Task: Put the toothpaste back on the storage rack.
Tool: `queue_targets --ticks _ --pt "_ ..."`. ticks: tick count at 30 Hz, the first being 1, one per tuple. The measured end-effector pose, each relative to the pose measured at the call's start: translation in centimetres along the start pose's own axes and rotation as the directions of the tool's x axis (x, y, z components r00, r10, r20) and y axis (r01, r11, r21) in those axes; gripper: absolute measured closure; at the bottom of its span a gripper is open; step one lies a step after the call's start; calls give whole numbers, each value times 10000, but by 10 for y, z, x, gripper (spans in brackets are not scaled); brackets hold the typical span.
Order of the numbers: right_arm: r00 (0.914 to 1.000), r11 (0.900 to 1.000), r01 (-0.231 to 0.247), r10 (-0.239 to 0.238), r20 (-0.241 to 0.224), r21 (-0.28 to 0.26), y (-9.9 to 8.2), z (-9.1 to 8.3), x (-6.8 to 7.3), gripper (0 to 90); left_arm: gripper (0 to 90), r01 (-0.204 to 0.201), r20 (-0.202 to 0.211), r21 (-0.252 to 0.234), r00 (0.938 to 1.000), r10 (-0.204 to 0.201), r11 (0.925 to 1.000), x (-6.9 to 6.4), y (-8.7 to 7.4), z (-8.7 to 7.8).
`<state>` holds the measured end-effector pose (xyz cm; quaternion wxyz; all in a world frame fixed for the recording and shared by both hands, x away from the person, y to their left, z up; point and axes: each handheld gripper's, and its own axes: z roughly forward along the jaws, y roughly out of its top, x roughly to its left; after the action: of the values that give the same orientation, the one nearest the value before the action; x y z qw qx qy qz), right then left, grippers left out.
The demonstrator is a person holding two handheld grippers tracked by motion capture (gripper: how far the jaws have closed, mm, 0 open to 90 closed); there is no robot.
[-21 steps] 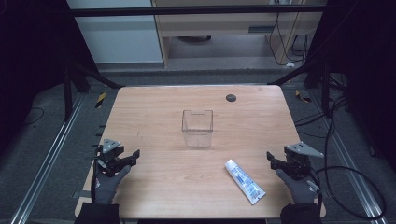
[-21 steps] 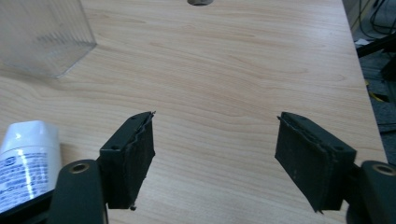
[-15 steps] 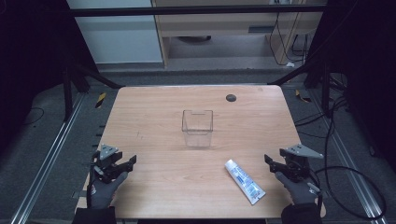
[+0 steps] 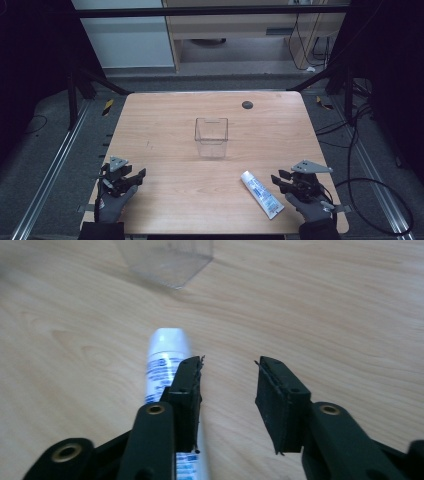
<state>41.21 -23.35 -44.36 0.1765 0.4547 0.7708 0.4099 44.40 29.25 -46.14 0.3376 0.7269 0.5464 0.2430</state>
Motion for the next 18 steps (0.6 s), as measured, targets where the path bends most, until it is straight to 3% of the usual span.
queue_targets --ticks 6,11,18 --pt "9960 9987 321 -287 -849 396 -2 1 16 780 408 -52 61 68 10000 52 10000 -1 -1 3" --pt "9928 9966 466 -387 -1132 681 -6 2 24 894 394 -167 102 90 9998 166 9998 -3 0 4" --pt "9885 9926 563 -404 -1455 1071 -10 5 32 900 371 -284 131 85 9995 283 9996 -4 0 5"
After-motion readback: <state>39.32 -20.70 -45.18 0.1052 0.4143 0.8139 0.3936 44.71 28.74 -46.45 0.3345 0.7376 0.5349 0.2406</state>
